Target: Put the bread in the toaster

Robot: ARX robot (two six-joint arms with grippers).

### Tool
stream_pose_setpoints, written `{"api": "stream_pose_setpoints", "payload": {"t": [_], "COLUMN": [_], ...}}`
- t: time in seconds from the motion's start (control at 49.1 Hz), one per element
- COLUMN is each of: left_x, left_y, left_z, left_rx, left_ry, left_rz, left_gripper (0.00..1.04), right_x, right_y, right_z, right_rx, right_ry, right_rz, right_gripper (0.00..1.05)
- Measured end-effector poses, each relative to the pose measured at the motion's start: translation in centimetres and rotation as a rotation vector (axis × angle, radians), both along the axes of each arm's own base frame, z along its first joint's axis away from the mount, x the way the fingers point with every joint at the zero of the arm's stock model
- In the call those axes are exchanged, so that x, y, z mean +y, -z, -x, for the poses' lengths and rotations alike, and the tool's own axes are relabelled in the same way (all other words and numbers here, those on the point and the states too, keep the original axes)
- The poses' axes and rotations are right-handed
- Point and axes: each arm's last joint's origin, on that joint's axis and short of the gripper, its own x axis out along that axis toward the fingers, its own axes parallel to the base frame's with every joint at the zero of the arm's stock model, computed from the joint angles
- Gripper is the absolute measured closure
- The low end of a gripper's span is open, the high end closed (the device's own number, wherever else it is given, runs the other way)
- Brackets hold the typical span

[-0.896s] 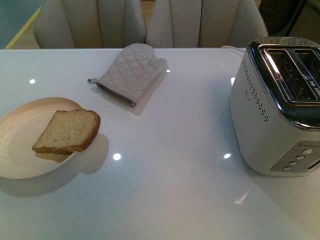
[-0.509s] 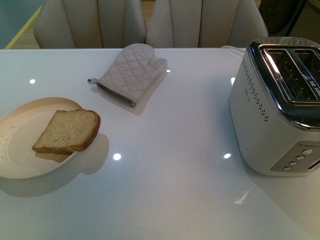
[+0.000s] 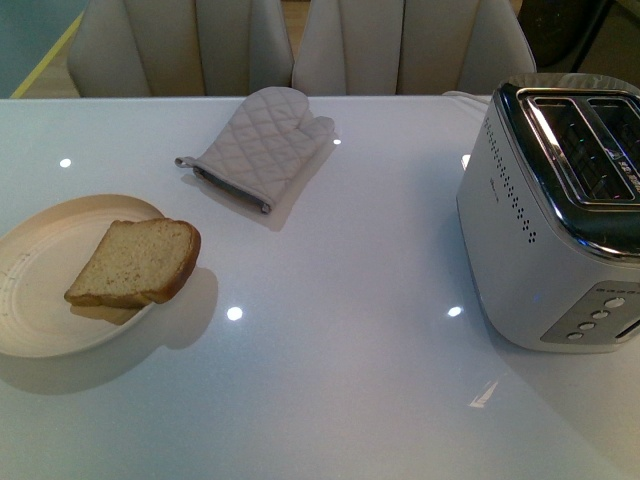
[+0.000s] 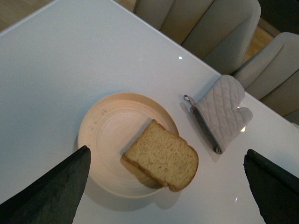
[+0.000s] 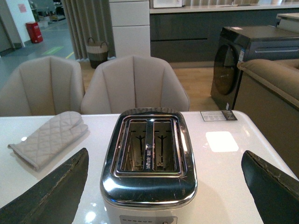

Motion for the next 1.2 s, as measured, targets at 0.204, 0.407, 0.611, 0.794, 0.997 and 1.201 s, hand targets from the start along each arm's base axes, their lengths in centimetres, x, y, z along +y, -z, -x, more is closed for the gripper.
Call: {"api": "stream_pose_setpoints", "payload": {"t": [0.204, 0.407, 0.611, 0.794, 0.997, 1.201], "left_x": [2.3, 4.7, 5.8, 6.2, 6.0, 5.1], "left_y": [3.9, 10.6, 15.7, 18.1, 20.3, 21.9], "left_z": [-5.6, -9.0, -9.7, -10.6, -11.9, -12.3], "left_rx": [0.074, 0.21, 0.324, 0.364, 0.402, 0.44], "left_ry": [-0.053, -0.119, -0.149, -0.147, -0.147, -0.141], "left_rz": [0.037, 0.085, 0.127, 0.142, 0.143, 0.152], "left_gripper": [0.07, 0.07, 0.07, 0.07, 0.2, 0.58], "right_x": [0.0, 0.0, 0.0, 0.0, 0.0, 0.0], "right_y": [0.0, 0.0, 0.0, 0.0, 0.0, 0.0], "right_z": [0.0, 0.0, 0.0, 0.0, 0.0, 0.0], "right_rx": [0.0, 0.0, 0.0, 0.0, 0.0, 0.0], "right_ry": [0.0, 0.0, 0.0, 0.0, 0.0, 0.0], "right_rz": [0.0, 0.0, 0.0, 0.0, 0.0, 0.0], "right_gripper": [0.09, 0.09, 0.09, 0.09, 0.09, 0.09]}}
